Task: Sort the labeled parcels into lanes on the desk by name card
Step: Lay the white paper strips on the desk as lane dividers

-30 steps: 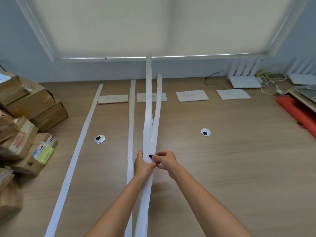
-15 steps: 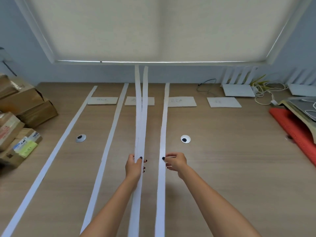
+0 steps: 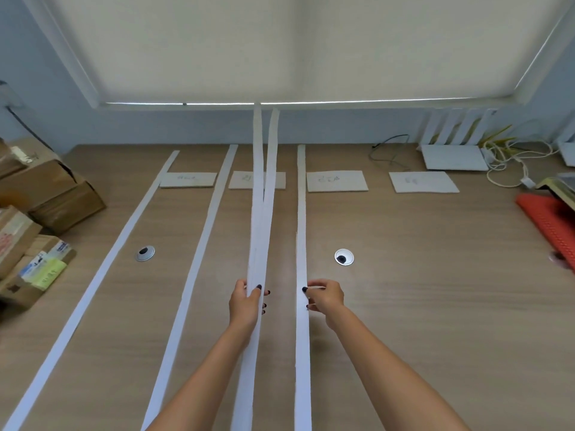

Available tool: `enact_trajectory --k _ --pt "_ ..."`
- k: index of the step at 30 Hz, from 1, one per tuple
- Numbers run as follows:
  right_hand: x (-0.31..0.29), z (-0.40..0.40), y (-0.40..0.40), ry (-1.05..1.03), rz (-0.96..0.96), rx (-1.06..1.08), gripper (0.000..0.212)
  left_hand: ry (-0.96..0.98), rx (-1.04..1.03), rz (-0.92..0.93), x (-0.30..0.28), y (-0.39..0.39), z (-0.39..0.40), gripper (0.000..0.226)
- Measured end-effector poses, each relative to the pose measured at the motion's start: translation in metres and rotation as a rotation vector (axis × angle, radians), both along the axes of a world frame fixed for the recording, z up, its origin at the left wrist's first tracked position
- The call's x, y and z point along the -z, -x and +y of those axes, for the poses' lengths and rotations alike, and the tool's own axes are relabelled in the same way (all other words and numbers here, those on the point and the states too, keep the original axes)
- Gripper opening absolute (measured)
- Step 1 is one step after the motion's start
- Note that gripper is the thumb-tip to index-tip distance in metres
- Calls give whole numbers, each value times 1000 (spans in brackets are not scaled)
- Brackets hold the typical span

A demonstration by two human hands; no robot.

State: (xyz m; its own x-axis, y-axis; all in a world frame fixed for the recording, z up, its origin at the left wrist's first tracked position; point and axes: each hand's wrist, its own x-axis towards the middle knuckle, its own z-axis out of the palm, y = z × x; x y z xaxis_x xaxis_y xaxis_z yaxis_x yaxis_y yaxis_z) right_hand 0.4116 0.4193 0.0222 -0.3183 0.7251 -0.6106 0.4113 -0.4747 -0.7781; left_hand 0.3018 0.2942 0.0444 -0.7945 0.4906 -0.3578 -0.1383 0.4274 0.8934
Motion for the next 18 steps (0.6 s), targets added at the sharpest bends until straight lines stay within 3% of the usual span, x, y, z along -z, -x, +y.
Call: enact_trajectory --k 18 --pt "19 -7 13 20 -39 13 25 -21 49 -3 6 10 25 10"
